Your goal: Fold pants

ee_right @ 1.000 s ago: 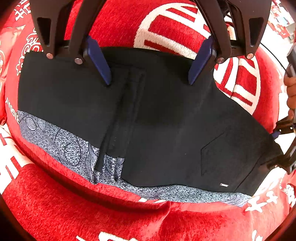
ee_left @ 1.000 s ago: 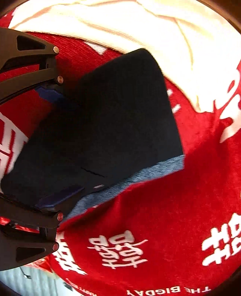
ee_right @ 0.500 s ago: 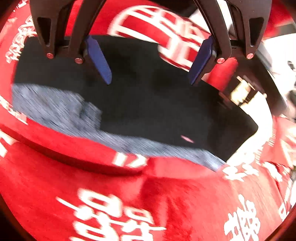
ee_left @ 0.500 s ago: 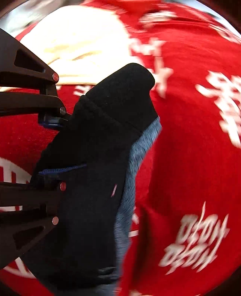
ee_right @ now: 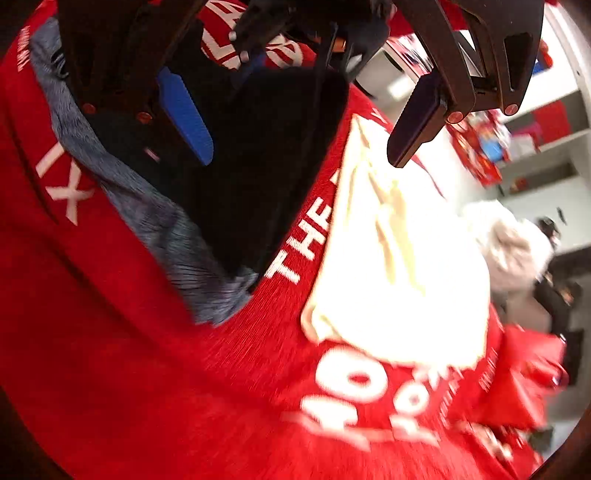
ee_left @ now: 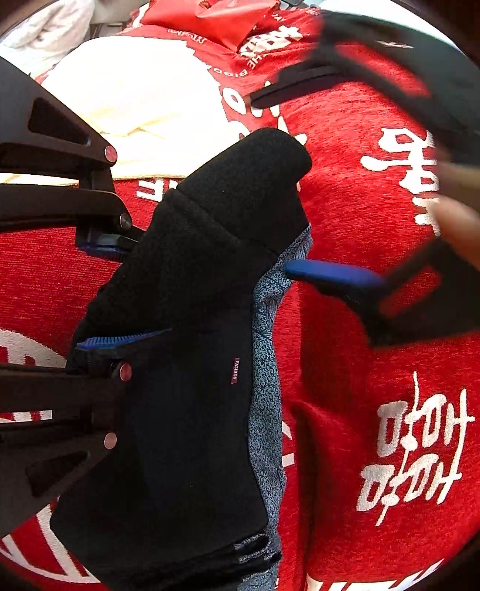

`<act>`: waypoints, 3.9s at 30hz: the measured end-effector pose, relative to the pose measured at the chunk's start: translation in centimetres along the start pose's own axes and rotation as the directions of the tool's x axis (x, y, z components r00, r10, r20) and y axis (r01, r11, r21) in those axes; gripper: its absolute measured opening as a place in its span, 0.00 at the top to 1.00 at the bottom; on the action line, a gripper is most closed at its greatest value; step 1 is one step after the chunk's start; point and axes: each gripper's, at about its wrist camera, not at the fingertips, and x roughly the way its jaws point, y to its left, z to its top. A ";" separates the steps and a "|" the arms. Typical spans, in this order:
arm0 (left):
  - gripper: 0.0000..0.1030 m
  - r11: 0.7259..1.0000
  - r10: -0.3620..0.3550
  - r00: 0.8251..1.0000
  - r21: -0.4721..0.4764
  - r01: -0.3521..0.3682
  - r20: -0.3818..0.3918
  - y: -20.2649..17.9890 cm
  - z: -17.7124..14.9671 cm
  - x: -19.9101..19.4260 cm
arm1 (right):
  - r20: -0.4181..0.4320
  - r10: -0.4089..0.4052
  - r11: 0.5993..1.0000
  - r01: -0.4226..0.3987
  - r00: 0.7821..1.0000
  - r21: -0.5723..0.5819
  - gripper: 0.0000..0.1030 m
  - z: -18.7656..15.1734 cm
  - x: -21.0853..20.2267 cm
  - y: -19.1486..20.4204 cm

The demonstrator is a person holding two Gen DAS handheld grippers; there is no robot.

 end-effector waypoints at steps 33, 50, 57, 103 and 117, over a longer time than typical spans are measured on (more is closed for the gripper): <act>0.67 0.903 -0.342 0.929 0.324 0.282 0.144 -21.7 4.4 -17.9 | 0.619 0.314 0.857 -0.496 0.719 0.141 0.82 -31.7 -15.5 -23.6; 0.67 0.784 -0.353 0.932 0.520 0.339 -0.076 -35.5 0.6 -13.6 | 0.701 0.222 0.704 -0.609 0.677 0.365 0.80 -45.2 -8.3 -39.9; 0.42 0.791 -0.361 0.919 0.472 0.391 -0.156 -34.9 0.3 -12.9 | 0.685 0.185 0.706 -0.580 0.705 0.406 0.77 -46.3 -6.9 -40.8; 0.09 0.958 -0.288 0.891 -0.096 0.272 -0.351 -16.8 4.0 -3.4 | 0.441 -0.342 0.813 0.026 0.830 0.581 0.55 -42.9 -6.8 -30.2; 0.09 0.942 -0.332 0.870 -0.078 0.326 -0.364 -16.7 4.0 -2.8 | 0.375 -0.456 0.796 0.181 0.807 0.578 0.31 -40.3 -5.5 -27.9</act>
